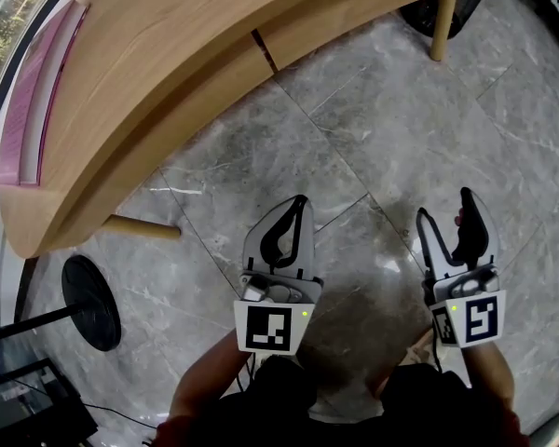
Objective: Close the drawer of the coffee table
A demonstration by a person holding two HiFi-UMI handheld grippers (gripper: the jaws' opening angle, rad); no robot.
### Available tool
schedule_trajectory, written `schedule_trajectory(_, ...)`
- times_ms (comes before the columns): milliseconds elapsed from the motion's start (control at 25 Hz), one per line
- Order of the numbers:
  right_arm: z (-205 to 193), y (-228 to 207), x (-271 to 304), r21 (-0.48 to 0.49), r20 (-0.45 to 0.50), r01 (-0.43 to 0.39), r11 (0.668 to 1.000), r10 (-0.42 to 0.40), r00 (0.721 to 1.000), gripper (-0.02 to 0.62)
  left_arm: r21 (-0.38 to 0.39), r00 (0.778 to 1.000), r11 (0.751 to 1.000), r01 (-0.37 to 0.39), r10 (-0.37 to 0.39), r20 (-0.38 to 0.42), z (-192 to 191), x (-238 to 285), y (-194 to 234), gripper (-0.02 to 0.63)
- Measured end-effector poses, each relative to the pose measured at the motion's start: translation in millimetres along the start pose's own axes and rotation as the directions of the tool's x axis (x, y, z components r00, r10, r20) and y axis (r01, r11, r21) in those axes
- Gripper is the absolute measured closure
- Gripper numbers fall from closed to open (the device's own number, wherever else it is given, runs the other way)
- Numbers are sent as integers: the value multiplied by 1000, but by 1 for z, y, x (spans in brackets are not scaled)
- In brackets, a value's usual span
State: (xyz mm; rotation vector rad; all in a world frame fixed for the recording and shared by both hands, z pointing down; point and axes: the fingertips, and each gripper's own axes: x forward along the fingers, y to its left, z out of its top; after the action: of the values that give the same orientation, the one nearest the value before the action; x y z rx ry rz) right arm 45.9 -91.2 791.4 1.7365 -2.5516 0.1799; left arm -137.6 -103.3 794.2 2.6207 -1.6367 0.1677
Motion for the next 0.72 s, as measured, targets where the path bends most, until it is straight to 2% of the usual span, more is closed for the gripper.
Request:
schedule_trajectory(280,-6,0,0,-19,-23,-2,1000,2,1000,302,-2,1000,1000,-4,4,10,2,1,3,600)
schedule_trajectory(400,-1,4,2,-11,5,-18,1000,18,1000,302,-2,1000,1000,-4,4,10,2,2,3,600)
schedule_trajectory(720,-3,6,4,-16,4,-33,999,33,999,302,-8,1000,1000,-6,6,9,1,3,5,600)
